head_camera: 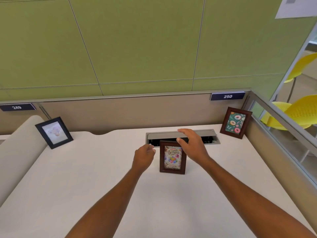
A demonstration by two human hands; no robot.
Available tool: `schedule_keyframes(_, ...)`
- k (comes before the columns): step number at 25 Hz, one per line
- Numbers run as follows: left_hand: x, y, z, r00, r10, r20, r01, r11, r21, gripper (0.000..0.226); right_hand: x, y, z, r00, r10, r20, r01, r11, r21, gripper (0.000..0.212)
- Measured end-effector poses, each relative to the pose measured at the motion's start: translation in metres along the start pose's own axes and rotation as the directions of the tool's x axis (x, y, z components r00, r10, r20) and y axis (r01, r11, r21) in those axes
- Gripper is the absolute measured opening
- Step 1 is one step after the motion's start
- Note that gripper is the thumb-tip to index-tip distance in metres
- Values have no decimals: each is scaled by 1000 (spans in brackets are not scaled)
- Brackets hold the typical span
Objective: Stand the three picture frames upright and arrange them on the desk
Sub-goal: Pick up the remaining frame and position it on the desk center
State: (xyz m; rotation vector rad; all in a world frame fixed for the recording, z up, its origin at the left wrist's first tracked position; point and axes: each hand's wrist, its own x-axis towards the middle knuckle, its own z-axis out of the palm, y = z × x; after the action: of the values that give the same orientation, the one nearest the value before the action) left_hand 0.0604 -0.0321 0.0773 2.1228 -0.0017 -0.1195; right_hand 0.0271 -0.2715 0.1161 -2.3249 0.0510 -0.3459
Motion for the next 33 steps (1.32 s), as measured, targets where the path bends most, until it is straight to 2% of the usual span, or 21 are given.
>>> schedule_keyframes(4, 9, 4, 16, 1000, -26, -16, 26, 999, -20, 36, 7, 37, -11, 975, 223, 3, -222, 969, 108, 50)
schedule_keyframes(7, 19, 0, 23, 999, -29, -13, 29, 1000, -1, 36, 3, 62, -7, 930, 347, 119, -365, 911, 191, 53)
schedule_keyframes(9, 24, -4, 28, 999, -37, 0, 37, 999, 23, 35, -1, 76, 1, 899, 387, 207, -421, 893, 160, 54)
schedule_keyframes(11, 28, -10, 32, 999, -48, 18, 47, 997, 59, 35, -3, 85, 12, 866, 407, 290, -460, 876, 145, 55)
schedule_keyframes(15, 39, -19, 43, 993, -56, 100, 42, 989, 141, 32, -2, 96, 32, 793, 415, 447, -551, 801, 233, 53)
schedule_keyframes(19, 51, -26, 50, 982, -67, 177, 39, 986, 159, 28, 3, 106, 50, 759, 382, 527, -582, 761, 286, 51)
schedule_keyframes(24, 55, -44, 51, 968, -62, 244, 13, 980, 196, 24, 4, 119, 63, 749, 361, 555, -616, 689, 383, 40)
schedule_keyframes(28, 54, -50, 54, 967, -71, 244, 29, 985, 170, 23, 5, 123, 65, 730, 394, 558, -648, 658, 384, 29)
schedule_keyframes(33, 49, -48, 49, 968, -67, 240, 32, 989, 146, 20, 5, 119, 64, 718, 401, 569, -661, 648, 378, 27)
